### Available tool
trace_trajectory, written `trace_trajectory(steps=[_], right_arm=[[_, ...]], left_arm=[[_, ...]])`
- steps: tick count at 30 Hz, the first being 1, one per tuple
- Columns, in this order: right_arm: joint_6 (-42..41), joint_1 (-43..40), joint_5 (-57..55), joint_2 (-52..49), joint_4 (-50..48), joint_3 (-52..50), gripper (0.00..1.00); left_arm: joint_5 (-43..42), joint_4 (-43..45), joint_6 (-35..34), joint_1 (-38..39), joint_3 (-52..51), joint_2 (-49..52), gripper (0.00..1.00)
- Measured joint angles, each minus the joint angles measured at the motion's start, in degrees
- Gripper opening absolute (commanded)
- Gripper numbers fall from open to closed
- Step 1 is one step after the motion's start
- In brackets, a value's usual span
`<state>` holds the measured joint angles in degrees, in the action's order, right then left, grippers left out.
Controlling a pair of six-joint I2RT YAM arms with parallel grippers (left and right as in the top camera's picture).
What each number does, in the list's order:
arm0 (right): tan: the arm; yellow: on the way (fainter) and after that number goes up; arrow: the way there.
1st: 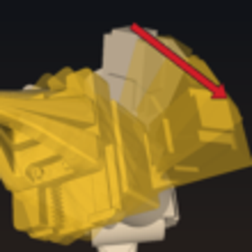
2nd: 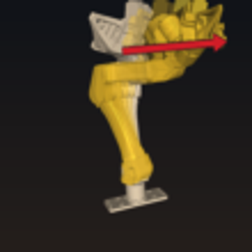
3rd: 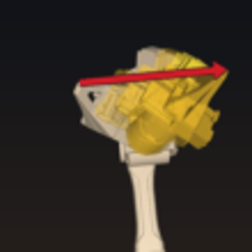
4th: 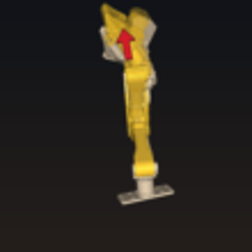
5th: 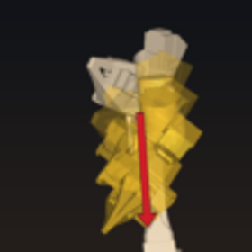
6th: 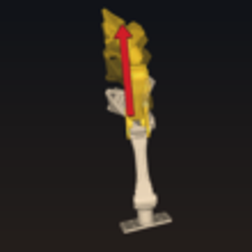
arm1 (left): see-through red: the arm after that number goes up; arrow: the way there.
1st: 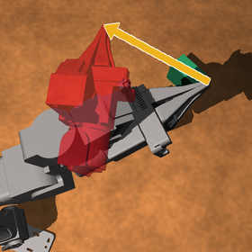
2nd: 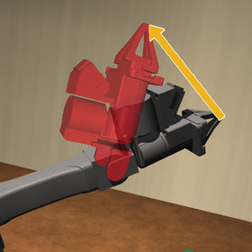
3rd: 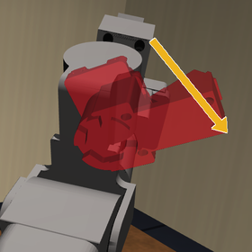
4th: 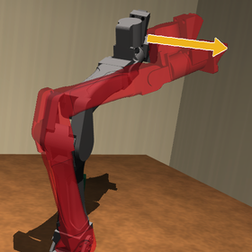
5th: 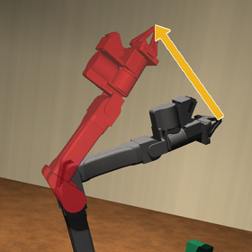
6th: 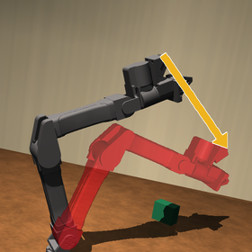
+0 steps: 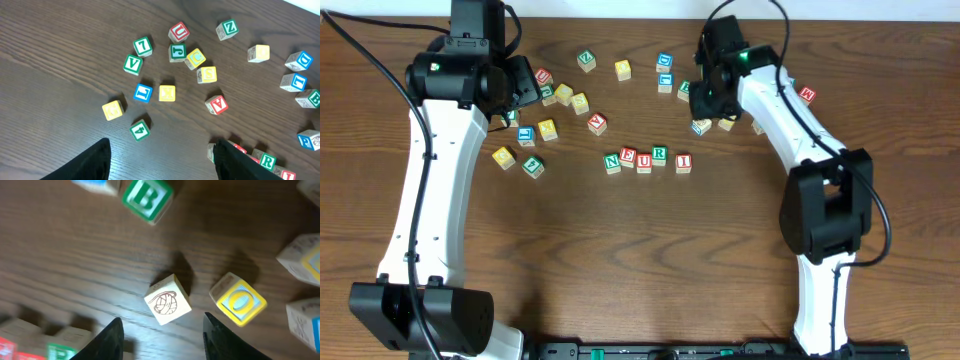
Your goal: Spell out NEURIPS
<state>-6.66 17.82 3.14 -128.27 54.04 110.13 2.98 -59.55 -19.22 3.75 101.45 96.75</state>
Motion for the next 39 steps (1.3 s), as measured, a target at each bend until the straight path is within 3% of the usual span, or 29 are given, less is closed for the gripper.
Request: trace_trajectory(steps=[6, 14, 23, 33, 39], right_arm=[[9.88, 0.0, 0.07, -4.0, -0.74, -0.09, 0.49], [14.03, 0.0, 0.07, -4.83, -3.37, -0.13, 0.47], [14.91, 0.0, 0.07, -4.87, -2.05, -0.13, 0.31], [12.07, 0.0, -0.04, -4.85, 1.77, -0.11, 0.2], [7.1, 0.0, 2.29, -4.85, 7.98, 0.2, 0.21]], left_arm=[[0.0, 0.02, 0.0, 0.0, 0.0, 0.0, 0.65], [0.0, 0.02, 0.0, 0.0, -0.02, 0.0, 0.65], [0.0, 0.02, 0.0, 0.0, -0.02, 0.0, 0.65], [0.0, 0.02, 0.0, 0.0, 0.0, 0.0, 0.65], [0.0, 0.02, 0.0, 0.0, 0.0, 0.0, 0.65]])
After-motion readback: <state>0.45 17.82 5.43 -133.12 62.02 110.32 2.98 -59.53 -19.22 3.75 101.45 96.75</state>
